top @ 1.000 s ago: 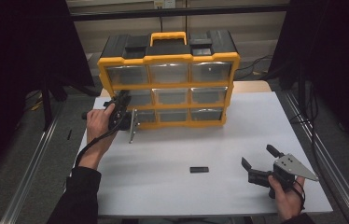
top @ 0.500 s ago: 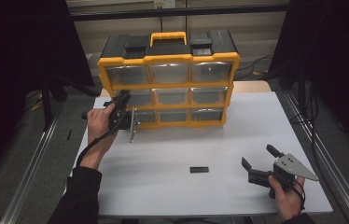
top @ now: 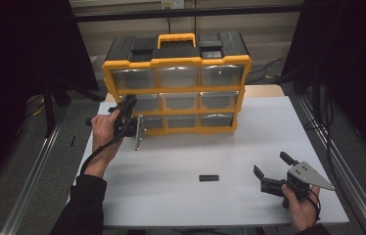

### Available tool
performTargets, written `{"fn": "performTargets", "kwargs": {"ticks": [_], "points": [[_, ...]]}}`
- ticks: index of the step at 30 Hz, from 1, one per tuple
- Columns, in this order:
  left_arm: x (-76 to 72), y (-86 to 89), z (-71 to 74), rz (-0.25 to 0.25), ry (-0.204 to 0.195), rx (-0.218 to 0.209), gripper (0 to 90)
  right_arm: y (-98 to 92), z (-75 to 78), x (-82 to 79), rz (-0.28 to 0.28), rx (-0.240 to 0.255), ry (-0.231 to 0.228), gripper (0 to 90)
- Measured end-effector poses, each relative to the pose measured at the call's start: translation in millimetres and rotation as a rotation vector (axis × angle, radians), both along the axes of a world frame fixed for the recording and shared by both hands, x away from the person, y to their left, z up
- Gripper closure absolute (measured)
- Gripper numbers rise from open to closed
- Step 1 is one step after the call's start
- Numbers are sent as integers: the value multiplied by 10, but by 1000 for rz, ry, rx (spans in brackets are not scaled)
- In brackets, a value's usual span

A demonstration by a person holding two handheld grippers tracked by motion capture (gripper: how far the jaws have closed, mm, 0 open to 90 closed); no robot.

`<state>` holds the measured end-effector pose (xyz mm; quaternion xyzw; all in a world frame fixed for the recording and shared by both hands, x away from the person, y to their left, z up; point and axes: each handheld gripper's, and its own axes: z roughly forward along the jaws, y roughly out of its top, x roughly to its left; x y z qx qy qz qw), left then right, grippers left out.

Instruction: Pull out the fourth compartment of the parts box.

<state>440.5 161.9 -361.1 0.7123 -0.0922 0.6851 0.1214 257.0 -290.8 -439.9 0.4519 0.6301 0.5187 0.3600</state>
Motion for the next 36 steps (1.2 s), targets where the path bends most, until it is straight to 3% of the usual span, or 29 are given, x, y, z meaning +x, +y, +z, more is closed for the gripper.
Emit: {"fn": "performTargets", "kwargs": {"ticks": [6,22,36], "points": [[-17,3,6,2,-4,13,792,1,2,-5,0,1,2,0],[-79,44,-5,-27,-13,-3,789,1,6,-6,0,5,-2,0],[-131,41,-5,-17,-14,-2,791,-1,7,-6,2,6,-5,0]]}}
